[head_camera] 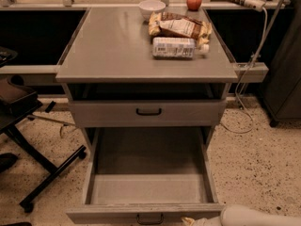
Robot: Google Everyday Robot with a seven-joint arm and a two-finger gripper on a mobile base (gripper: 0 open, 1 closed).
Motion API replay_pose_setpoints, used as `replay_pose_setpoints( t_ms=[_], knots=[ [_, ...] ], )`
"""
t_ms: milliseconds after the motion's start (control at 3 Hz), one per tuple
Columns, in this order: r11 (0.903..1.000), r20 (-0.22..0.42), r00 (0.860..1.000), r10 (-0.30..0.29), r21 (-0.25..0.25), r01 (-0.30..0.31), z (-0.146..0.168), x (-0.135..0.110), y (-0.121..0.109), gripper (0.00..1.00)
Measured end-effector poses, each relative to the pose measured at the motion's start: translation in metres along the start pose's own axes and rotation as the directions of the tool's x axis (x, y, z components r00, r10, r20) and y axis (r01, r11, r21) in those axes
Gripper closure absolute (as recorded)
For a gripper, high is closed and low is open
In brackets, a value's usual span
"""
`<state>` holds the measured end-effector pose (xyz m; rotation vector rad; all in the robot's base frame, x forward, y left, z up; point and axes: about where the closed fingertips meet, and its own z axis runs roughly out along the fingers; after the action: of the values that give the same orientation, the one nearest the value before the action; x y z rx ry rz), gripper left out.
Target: Close middle drawer
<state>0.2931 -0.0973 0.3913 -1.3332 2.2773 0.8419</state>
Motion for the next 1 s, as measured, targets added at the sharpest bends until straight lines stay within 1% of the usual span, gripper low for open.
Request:
replay_pose_setpoints(
  t_ms=[333,667,1000],
  knots=[
    [0.9996,0.014,1.000,-0.025,-0.015,0.025,0.018,-0.015,-0.009,0.00],
    [0.9974,0.030,0.998,-0.058,-0.039,0.060,0.033,-0.039,-0.016,0.00],
    [0.9926,0.040,0.994,-0.104,-0.058,0.107,0.044,-0.069,-0.022,0.00]
  ],
)
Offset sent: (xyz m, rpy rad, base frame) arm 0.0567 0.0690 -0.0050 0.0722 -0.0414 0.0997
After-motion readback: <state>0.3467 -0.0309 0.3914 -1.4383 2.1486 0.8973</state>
